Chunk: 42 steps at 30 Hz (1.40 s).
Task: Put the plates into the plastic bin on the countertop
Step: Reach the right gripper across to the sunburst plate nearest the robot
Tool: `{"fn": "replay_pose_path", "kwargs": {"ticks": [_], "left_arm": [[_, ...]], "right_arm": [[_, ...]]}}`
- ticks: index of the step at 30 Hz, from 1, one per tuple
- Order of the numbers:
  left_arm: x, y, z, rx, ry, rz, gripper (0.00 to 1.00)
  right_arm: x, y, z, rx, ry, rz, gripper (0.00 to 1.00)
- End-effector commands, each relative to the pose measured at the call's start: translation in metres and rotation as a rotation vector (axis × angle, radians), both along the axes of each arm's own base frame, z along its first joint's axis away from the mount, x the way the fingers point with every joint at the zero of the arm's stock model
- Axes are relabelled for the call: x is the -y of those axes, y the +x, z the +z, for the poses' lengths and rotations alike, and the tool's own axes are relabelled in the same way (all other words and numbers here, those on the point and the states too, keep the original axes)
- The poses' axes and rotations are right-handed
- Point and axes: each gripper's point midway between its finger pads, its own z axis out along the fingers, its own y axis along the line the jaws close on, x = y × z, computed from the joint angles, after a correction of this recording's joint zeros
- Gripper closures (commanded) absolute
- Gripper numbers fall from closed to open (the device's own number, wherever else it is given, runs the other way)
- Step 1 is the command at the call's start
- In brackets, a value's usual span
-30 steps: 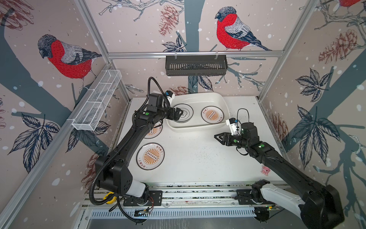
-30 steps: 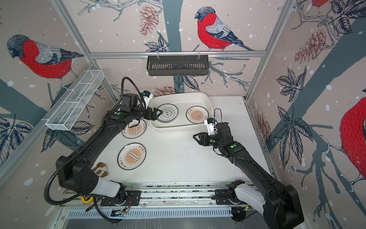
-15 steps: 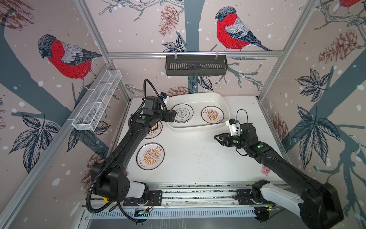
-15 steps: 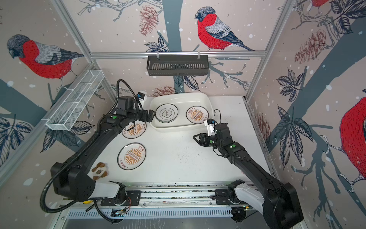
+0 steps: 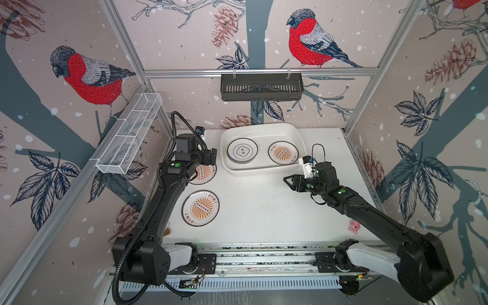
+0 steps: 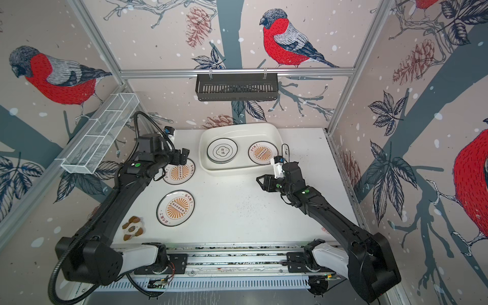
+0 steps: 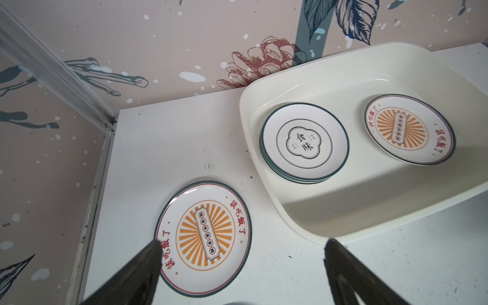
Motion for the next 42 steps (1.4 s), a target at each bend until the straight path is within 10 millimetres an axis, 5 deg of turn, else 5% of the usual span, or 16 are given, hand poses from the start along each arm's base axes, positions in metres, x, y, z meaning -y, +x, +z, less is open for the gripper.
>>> {"fn": "replay_pose_path", "kwargs": {"ticks": [1,11,20,28,42], "left_arm": [[-0.005,-0.004,-0.007,-0.010,0.022,-0.030,0.07],[0.003,-0.012,-0.036,-0.067,0.075,-0.138,0.10],[0.009,-0.006,-0.038,-0.088,0.052,-0.164,0.11],[0.009,-0.006,-0.016,-0.073,0.013,-0.135,0.09],[0.015,-0.002,0.029,-0.029,-0.086,-0.105,0.08]], "right_arm": [[-0.022,-0.005,0.008,0.042,0.044,0.093,0.43],[-0.051,-0.010,-0.008,-0.011,0.040,0.200,0.44],[-0.080,-0.030,-0.018,-0.036,0.009,0.298,0.44],[-0.122,-0.047,-0.028,-0.072,0.028,0.375,0.44],[-0.222,-0.068,-0.066,-0.162,0.025,0.447,0.46]]}}
